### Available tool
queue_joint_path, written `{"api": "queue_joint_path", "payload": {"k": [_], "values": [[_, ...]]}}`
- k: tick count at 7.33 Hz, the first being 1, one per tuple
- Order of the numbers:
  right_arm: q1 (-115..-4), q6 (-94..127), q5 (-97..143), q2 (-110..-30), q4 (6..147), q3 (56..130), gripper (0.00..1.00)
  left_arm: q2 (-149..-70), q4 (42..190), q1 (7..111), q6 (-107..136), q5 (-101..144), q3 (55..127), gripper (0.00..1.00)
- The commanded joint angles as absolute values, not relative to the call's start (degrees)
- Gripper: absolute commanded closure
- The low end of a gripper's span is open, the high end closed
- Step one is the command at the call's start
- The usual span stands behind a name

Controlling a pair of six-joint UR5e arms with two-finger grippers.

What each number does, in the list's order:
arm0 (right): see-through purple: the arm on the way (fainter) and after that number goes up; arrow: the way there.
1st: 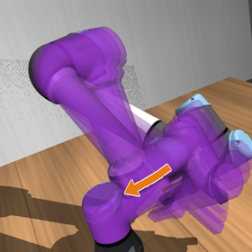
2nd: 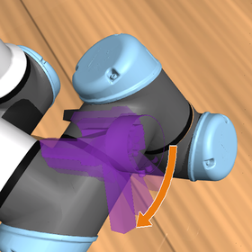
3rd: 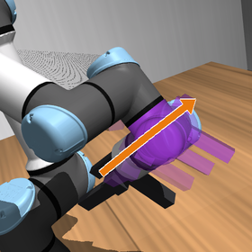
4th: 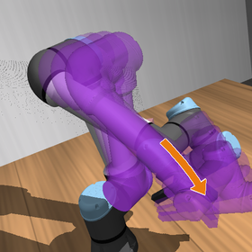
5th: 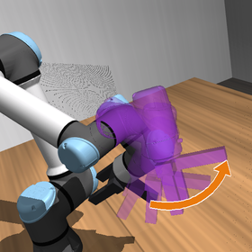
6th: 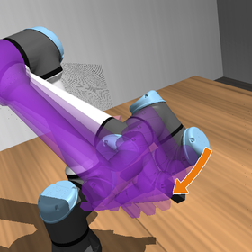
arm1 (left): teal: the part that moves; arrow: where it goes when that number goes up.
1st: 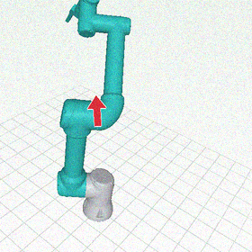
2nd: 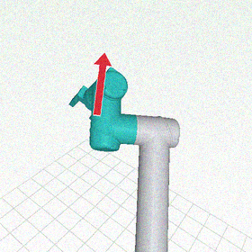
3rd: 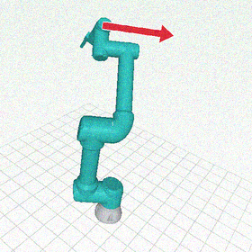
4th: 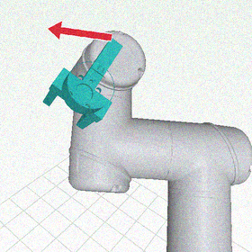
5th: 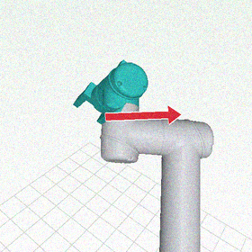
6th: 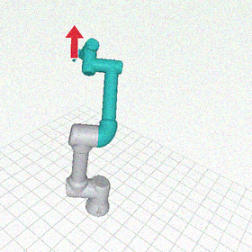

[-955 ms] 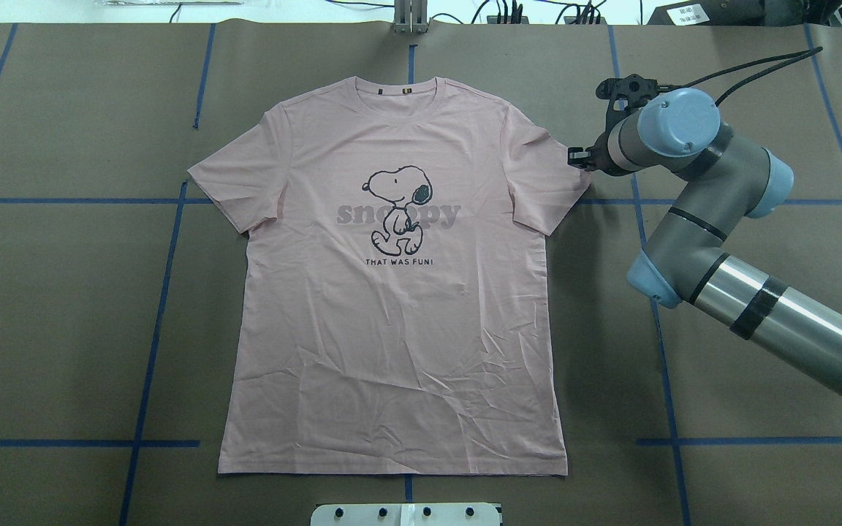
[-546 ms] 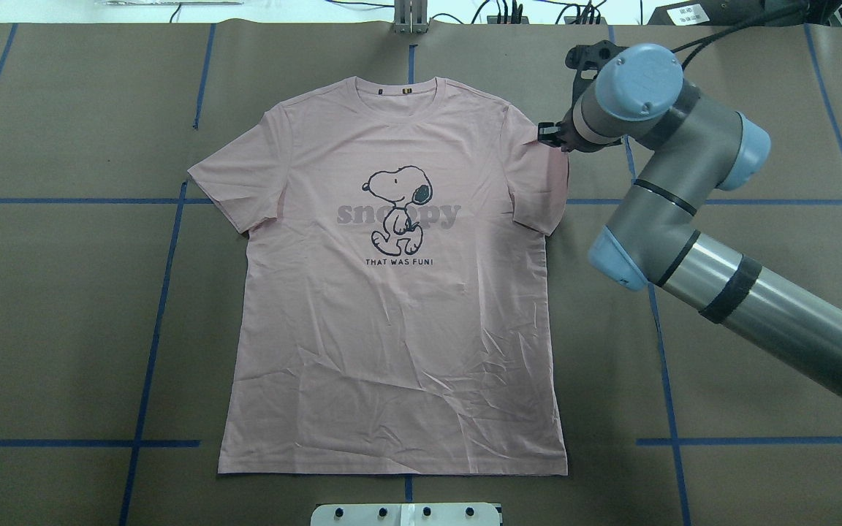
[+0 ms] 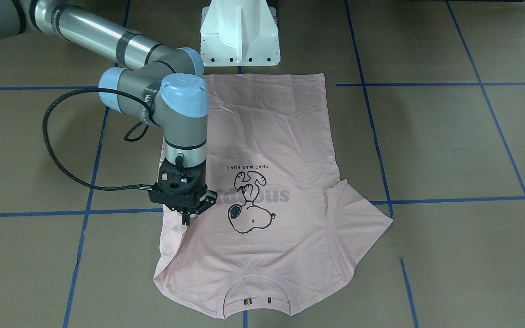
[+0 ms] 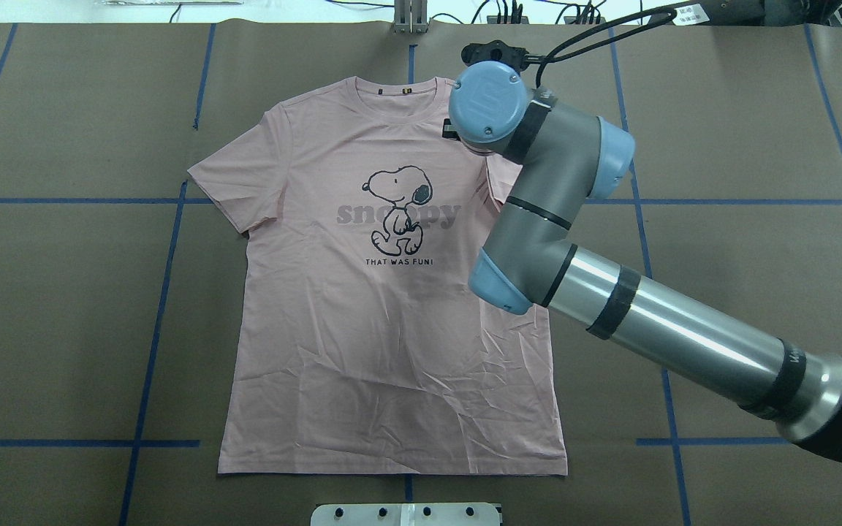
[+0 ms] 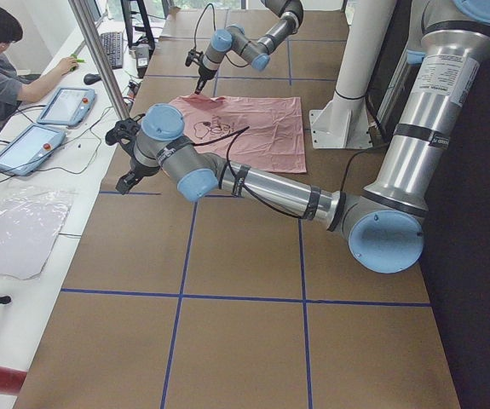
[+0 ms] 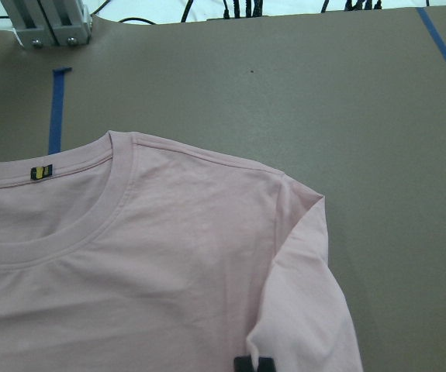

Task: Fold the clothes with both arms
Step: 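Fold the grasped sleeve inward over the shirt body with the right gripper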

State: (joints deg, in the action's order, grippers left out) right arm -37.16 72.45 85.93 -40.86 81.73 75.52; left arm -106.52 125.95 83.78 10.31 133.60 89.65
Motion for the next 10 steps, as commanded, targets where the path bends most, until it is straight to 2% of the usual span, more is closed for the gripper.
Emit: {"api": "queue_joint_path", "payload": {"k": [1,4,6,7,8,10], "values": [[-35.6,73.0,83.6,-38.8,80.4,71.7,0.03,-106.5,125.9,83.8,10.3,133.6,89.7,0.0],[-38.8,68.7,90.1,-36.4,80.7,71.6,0.0,-106.6,125.9,83.6,10.7,133.6,89.6,0.0],[-46.1,60.2,102.3,-38.0,80.6,73.6,0.0,-106.3,131.0,77.6,16.6,133.3,89.7,0.0],[-49.9,54.2,107.5,-42.9,80.5,78.4,0.0,-106.3,131.3,73.3,21.1,132.1,89.5,0.0],[-54.6,47.4,112.2,-51.1,80.4,86.6,0.0,-106.3,131.1,71.0,24.2,128.9,89.3,0.0],[-64.5,31.4,122.4,-63.3,80.0,93.6,0.0,-107.0,131.2,64.6,36.7,121.3,89.2,0.18]]}}
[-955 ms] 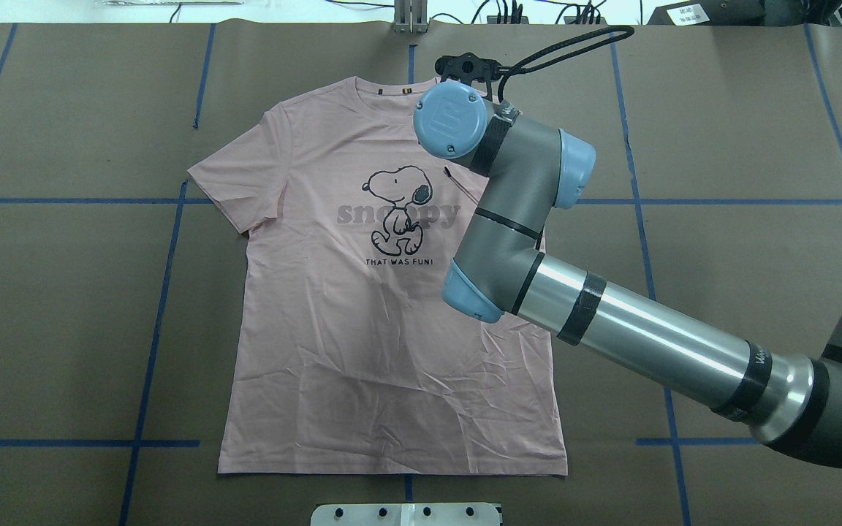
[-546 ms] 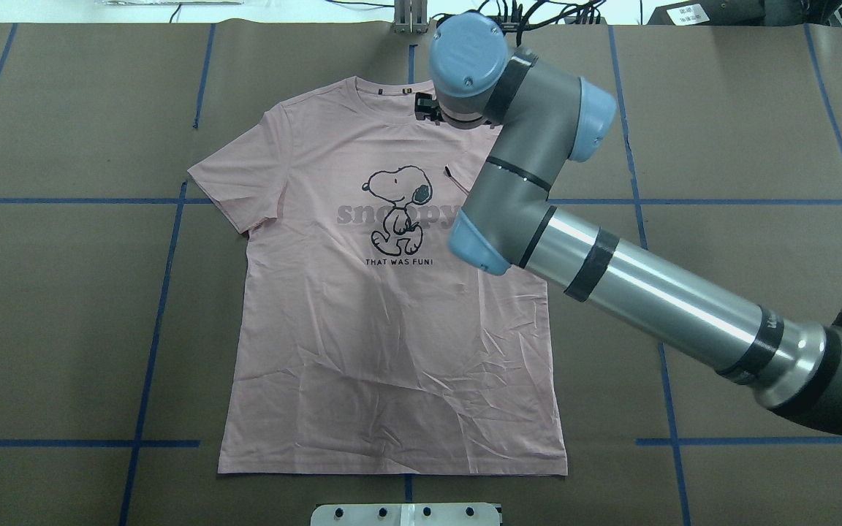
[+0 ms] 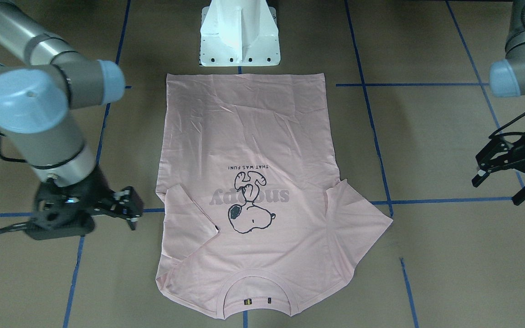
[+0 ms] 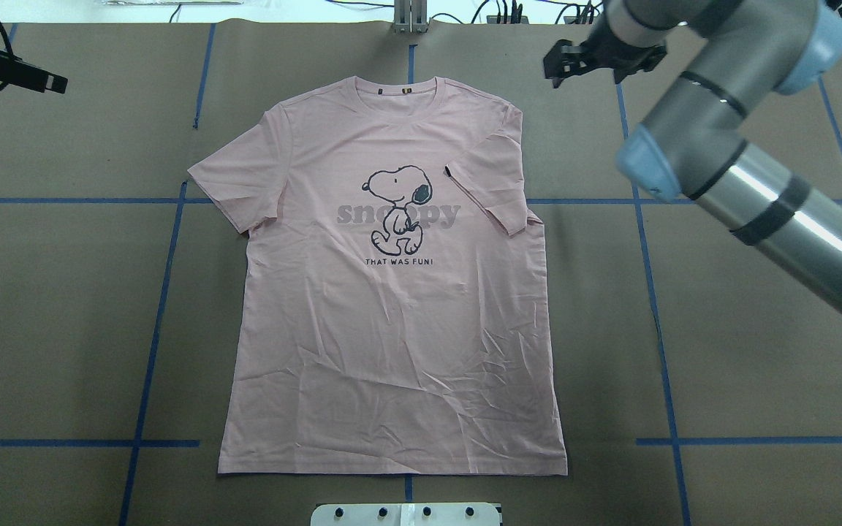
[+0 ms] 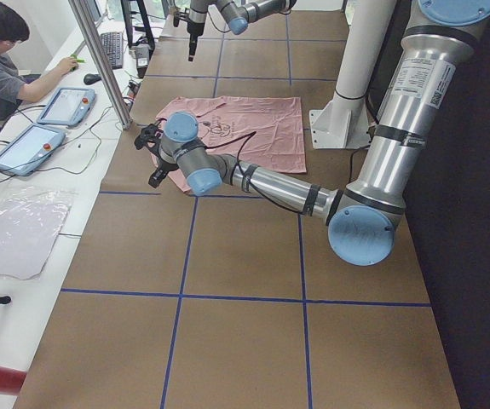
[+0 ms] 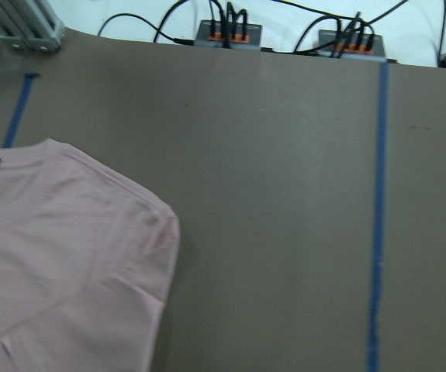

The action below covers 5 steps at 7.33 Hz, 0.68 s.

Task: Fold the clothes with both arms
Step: 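Fold the grasped sleeve inward over the shirt body with the right gripper, then move the left gripper to the sleeve nearest it while the right arm withdraws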

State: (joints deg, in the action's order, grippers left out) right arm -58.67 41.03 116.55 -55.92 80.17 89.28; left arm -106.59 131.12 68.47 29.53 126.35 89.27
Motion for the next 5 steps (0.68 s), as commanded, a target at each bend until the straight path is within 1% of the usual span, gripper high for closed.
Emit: {"api": "queue_joint_path", "payload": {"k": [1,2,3,5], "values": [[-68.2,24.9,125.7,-67.9,78.3,93.9,0.0,-109.0,131.0,60.4,42.6,116.6,87.7,0.26],[-70.5,22.0,127.9,-72.6,73.1,93.7,0.0,-111.3,131.2,57.2,48.1,112.3,85.1,0.35],[-71.4,22.1,129.7,-74.8,70.6,93.9,0.0,-112.2,131.4,54.3,51.4,108.6,83.8,0.38],[-71.5,22.1,129.8,-75.1,70.3,94.0,0.0,-113.4,131.4,50.8,54.3,104.3,81.1,0.39]]}}
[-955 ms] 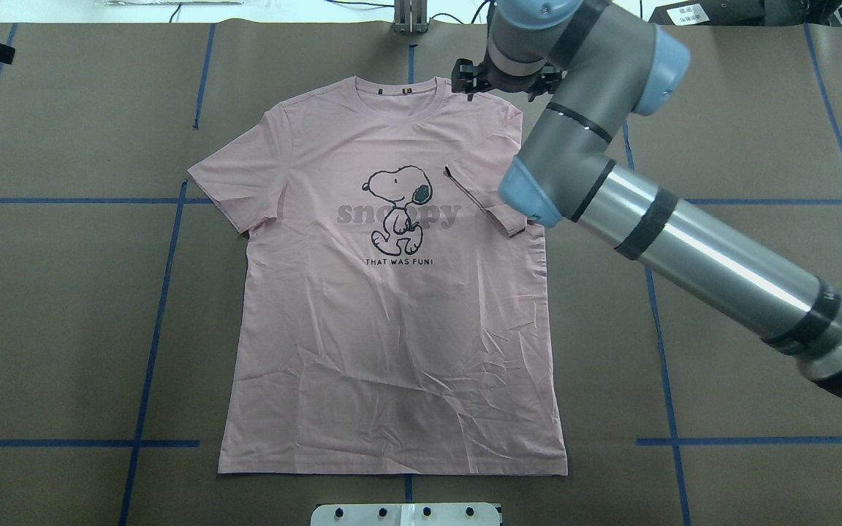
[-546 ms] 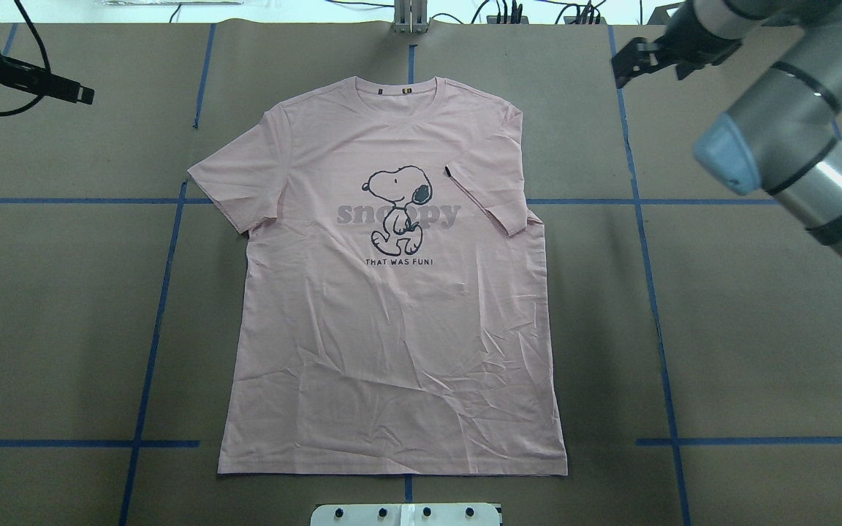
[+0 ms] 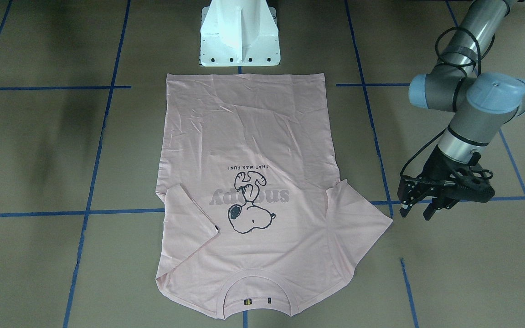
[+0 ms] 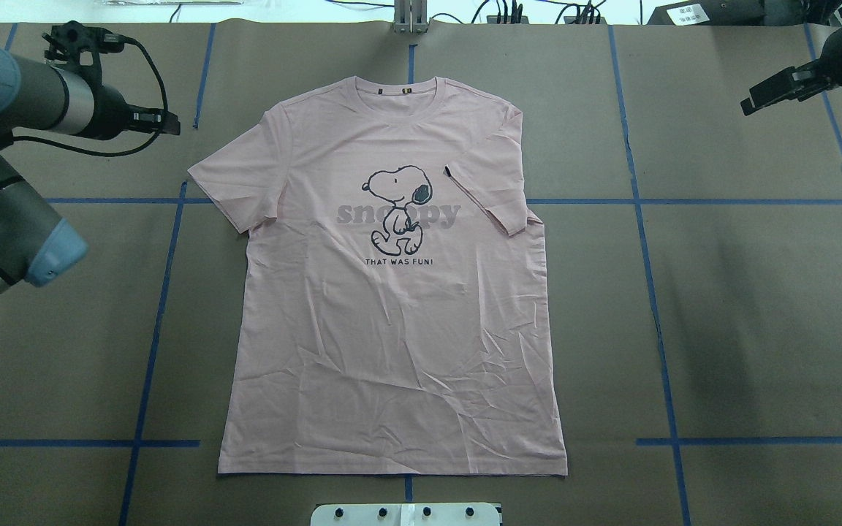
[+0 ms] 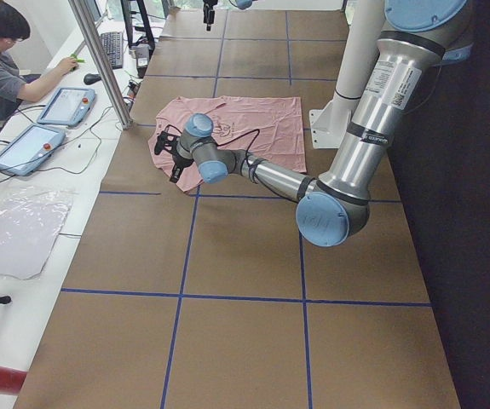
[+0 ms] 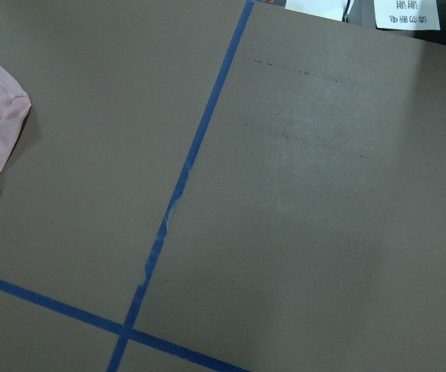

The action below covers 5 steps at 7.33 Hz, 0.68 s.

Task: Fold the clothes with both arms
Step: 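Move the left gripper to the sleeve nearest it while the right arm withdraws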

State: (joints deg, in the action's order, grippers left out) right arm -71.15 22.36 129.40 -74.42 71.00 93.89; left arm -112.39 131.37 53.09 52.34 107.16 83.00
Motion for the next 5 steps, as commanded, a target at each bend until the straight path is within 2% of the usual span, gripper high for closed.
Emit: {"api": "queue_joint_path", "payload": {"k": [1,3,5], "values": [[-71.5,22.2,129.7,-75.2,70.3,94.0,0.0,-114.9,131.7,50.5,55.1,104.0,78.3,0.39],[-71.5,22.2,129.7,-75.3,70.3,94.0,0.0,-115.3,135.2,49.9,55.3,103.1,74.5,0.39],[-71.5,22.2,129.6,-75.3,70.3,94.0,0.0,-115.4,135.3,49.1,55.3,102.7,73.7,0.43]]}}
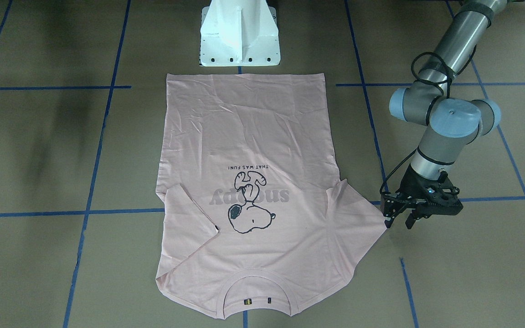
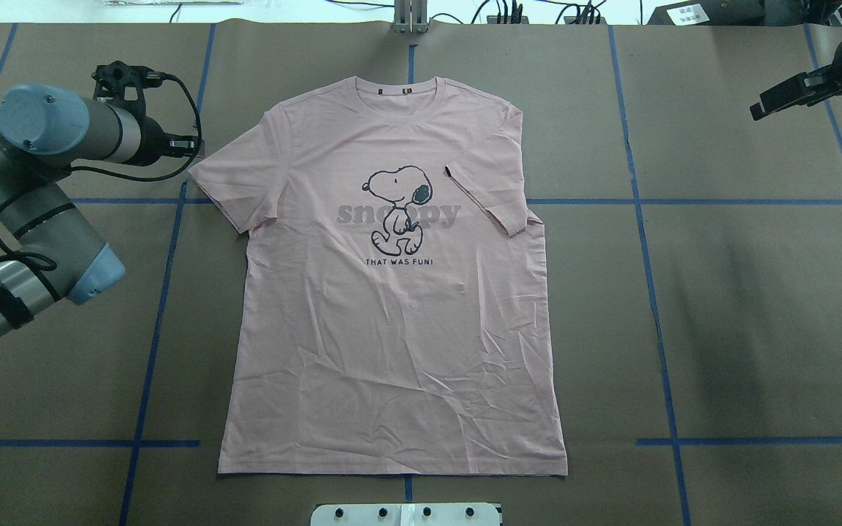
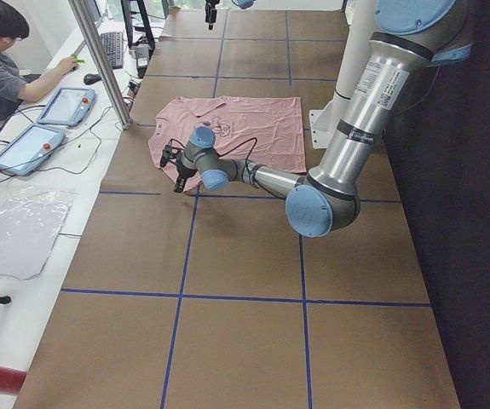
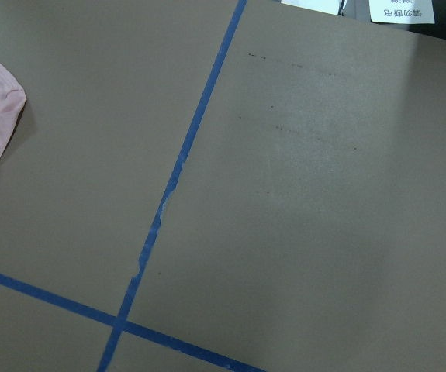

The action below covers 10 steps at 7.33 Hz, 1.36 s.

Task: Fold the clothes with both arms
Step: 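Move the left gripper to the sleeve nearest it while the right arm withdraws, then fold the sleeve inward over the shirt body with the left gripper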

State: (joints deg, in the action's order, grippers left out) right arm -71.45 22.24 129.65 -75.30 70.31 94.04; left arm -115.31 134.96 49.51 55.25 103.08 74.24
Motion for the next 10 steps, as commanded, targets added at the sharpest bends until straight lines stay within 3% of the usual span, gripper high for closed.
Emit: {"api": "queue_joint_path", "payload": {"k": [1,8,9,10], "values": [[-71.5,22.2,129.5,-75.2,70.3,94.0,0.0,-115.4,135.3,48.7,55.3,102.7,73.6,0.45],[-71.5,22.2,129.3,-75.0,70.4,93.7,0.0,-115.0,136.1,46.7,55.3,102.7,73.0,0.52],[-71.5,22.2,129.3,-75.0,70.4,93.7,0.0,-115.1,136.1,46.7,55.3,102.7,73.0,0.7],[-71.5,22.2,129.3,-74.9,70.4,93.7,0.0,-115.2,136.1,46.7,54.7,102.7,73.1,1.0]]}}
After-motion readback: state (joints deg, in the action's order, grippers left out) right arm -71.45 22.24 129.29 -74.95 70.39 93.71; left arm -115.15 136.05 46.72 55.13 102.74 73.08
